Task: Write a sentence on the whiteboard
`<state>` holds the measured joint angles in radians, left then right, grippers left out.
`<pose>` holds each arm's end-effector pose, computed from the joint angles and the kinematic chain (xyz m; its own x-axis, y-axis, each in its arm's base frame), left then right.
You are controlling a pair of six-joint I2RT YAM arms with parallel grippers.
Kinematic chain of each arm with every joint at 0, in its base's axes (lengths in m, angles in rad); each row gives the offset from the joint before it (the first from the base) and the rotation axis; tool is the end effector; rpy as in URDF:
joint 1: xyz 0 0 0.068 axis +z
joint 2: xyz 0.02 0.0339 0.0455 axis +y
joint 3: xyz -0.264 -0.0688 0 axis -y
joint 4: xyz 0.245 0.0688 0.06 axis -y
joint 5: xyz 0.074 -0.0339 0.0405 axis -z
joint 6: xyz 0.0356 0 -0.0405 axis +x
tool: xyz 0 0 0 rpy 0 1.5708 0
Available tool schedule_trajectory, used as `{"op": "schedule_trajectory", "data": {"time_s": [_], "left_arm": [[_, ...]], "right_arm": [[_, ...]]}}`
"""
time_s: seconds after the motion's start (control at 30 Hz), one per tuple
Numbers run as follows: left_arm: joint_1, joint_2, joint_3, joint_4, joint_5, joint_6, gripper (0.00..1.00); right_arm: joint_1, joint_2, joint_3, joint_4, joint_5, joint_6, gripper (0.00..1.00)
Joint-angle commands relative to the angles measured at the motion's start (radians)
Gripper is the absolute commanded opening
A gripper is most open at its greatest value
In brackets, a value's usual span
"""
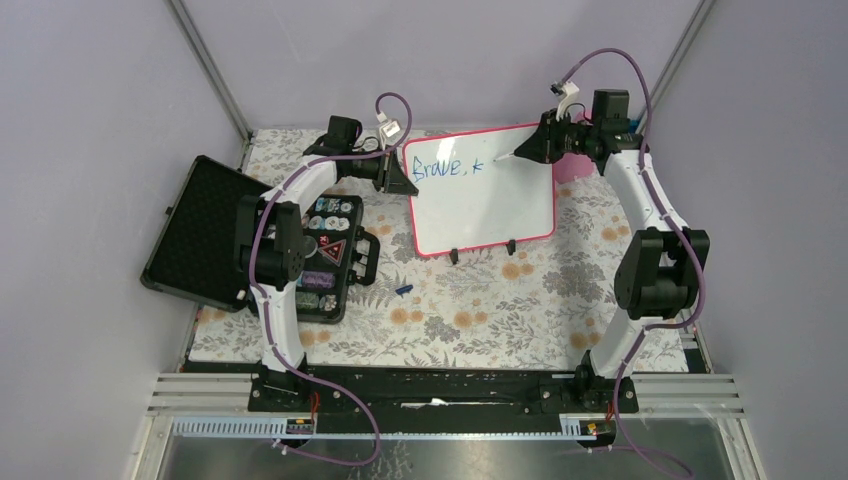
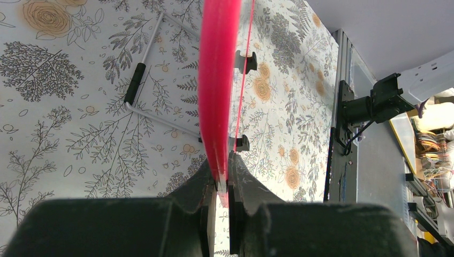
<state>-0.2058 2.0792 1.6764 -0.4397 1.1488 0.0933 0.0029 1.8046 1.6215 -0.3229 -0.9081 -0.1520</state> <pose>0.4401 -0.1251 0.2372 -0.6642 0.1776 -0.7261 0.7432 0.2614 -0.6159 0.4168 0.0293 0.3382 -0.3744 -0.0942 -0.9225 -0.7567 0.6060 0.2452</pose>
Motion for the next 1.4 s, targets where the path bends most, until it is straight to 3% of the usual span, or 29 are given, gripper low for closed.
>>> {"op": "schedule_trajectory", "data": {"time_s": [0.0,1.37], "left_arm": [[-0.009,-0.021,0.006,0.027,-0.018,0.045,0.0],[-0.009,-0.011,0.008,0.027,-0.018,0.043,0.0]], "right_arm": [[0.01,-0.039,-0.008,0.03,-0.023,0.003,0.0],[0.066,0.024,0.026,-0.009,0.157,-0.084,0.0]]}}
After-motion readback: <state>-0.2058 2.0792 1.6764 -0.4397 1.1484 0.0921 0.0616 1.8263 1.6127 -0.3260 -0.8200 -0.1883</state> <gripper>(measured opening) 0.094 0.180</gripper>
